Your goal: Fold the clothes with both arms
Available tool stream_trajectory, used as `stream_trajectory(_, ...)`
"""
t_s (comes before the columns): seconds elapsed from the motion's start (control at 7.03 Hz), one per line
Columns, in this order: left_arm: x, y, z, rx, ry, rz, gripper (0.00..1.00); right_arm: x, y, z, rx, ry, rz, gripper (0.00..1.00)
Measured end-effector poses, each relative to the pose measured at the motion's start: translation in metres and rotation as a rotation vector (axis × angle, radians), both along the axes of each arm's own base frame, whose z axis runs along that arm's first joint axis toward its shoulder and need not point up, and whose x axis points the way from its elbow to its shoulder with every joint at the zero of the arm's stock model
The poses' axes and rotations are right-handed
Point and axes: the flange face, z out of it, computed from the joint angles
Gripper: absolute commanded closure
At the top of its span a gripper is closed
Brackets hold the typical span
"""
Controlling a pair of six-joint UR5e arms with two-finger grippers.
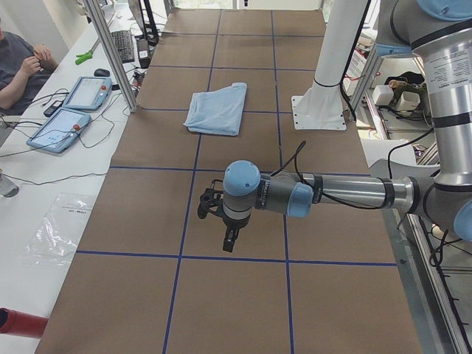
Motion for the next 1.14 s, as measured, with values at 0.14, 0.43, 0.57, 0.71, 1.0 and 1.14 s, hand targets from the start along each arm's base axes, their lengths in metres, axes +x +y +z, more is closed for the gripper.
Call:
stream_trajectory(0.14,-0.0003,0.0010,0.0005,0.003,0.003,-0.003,0.00,0.0000,-0.0006,-0.0009,0.002,-0.001,0.000,0.00)
stream_trajectory(0.43,-0.0048,0.0007,0.0007,0.000,-0.001,-0.018,0.00,0.0002,-0.0012,-0.0026,0.004,-0.002,0.002,0.00)
stream_trajectory(0.57,-0.0081,0.0021,0.0022,-0.010,-0.003,-0.027,0.00,0.0000,-0.0017,-0.0030,0.004,-0.002,0.002,0.00)
stream_trajectory(0.71,-0.0097,0.0043,0.0043,-0.018,-0.005,-0.031,0.00,-0.0007,-0.0024,-0.0030,0.004,-0.003,0.001,0.00)
stream_trajectory(1.0,-0.0089,0.0052,0.0088,-0.031,-0.005,-0.027,0.00,-0.0015,-0.0032,-0.0044,0.007,-0.005,0.000,0.00)
stream_trajectory(1.14,-0.0087,0.0052,0.0081,-0.031,-0.003,-0.027,0.00,-0.0017,-0.0034,-0.0049,0.009,-0.005,-0.002,0.00)
